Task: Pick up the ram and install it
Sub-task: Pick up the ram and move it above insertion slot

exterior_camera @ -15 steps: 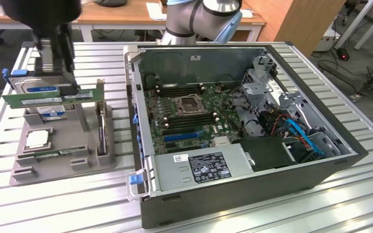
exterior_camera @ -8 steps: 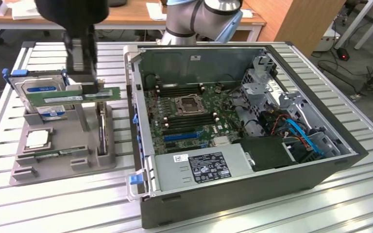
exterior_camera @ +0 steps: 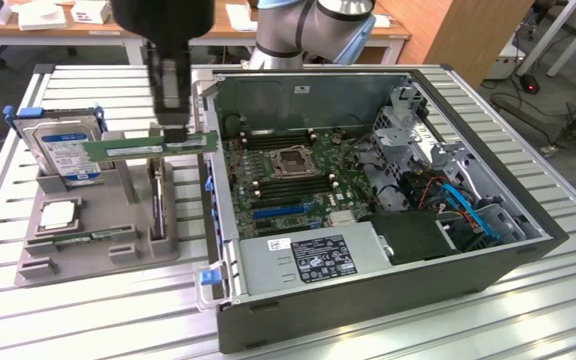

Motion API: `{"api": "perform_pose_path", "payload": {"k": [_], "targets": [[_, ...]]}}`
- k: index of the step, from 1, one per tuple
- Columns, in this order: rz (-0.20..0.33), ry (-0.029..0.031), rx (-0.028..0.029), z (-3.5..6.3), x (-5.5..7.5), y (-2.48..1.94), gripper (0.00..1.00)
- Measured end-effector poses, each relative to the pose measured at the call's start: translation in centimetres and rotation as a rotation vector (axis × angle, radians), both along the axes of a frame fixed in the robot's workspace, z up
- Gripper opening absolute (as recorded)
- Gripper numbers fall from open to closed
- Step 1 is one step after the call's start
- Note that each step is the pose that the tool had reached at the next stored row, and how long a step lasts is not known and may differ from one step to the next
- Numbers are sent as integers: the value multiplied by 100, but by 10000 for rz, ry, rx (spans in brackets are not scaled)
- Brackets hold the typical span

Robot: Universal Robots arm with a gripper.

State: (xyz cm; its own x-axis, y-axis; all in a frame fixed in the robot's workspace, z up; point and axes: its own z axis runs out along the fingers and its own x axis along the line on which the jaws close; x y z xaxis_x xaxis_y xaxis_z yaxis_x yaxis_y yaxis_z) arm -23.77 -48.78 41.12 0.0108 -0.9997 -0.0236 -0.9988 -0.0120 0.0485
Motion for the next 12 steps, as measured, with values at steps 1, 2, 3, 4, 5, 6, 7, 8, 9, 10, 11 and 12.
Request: {"api": "perform_pose_path", "payload": {"k": [1, 2, 3, 4, 5, 6, 7, 8, 9, 10, 11, 12], "targets": [[0, 1, -1, 0, 45, 0, 10], [0, 0, 0, 0, 94, 0, 10], [2, 0, 0, 0, 140, 0, 10], [0, 0, 0, 0, 184, 0, 10], [0, 0, 0, 0, 229, 0, 10], [0, 1, 0, 0, 274, 0, 10], [1, 0, 0, 0, 319, 0, 10], [2, 1, 0, 0, 367, 0, 10], [0, 0, 0, 0, 412, 0, 10], [0, 0, 0, 0, 456, 0, 10], [0, 0, 0, 0, 502, 0, 10], [3, 0, 0, 0, 547, 0, 10]]}}
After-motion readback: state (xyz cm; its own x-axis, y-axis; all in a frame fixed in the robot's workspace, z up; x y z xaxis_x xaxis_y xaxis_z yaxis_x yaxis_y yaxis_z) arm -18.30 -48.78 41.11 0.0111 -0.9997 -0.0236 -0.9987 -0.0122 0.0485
